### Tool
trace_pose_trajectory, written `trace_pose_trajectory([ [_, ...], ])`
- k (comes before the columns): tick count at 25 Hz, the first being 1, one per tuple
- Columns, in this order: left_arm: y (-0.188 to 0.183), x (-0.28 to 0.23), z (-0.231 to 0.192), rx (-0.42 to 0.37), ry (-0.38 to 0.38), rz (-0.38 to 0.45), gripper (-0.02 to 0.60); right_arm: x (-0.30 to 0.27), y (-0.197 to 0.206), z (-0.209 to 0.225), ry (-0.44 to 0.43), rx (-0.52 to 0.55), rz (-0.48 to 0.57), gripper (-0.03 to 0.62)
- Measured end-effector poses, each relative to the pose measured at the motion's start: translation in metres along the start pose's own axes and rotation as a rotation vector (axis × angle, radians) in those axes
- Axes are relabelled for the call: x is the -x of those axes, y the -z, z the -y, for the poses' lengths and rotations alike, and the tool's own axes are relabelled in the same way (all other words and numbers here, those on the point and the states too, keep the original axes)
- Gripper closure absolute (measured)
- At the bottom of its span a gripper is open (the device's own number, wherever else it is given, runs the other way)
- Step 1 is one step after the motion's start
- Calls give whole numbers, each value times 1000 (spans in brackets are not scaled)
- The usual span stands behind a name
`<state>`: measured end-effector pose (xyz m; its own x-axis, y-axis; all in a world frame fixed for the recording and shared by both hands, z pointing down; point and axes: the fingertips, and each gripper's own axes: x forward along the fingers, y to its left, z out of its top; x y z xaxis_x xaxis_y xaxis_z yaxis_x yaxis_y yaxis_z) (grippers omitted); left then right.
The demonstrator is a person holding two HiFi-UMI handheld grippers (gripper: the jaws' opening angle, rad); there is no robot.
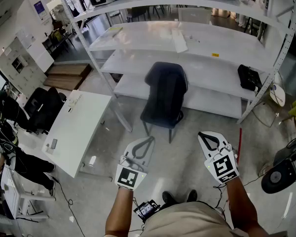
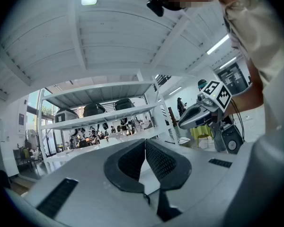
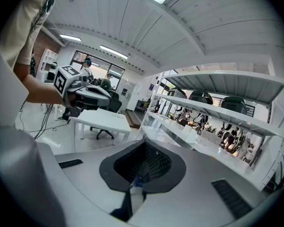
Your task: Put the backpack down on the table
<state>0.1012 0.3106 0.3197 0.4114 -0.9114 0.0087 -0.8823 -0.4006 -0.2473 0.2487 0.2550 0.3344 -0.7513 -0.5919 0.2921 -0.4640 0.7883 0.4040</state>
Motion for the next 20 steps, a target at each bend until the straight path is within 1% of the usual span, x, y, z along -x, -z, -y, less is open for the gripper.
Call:
trace_pose_trajectory([
  [10,2,-2,-1,-6,7,-5,566,-2,2,3,9,-16,-4,569],
  [20,7,1,-6,5,15,-20,566,-8,0,1,18,-60,10,569],
])
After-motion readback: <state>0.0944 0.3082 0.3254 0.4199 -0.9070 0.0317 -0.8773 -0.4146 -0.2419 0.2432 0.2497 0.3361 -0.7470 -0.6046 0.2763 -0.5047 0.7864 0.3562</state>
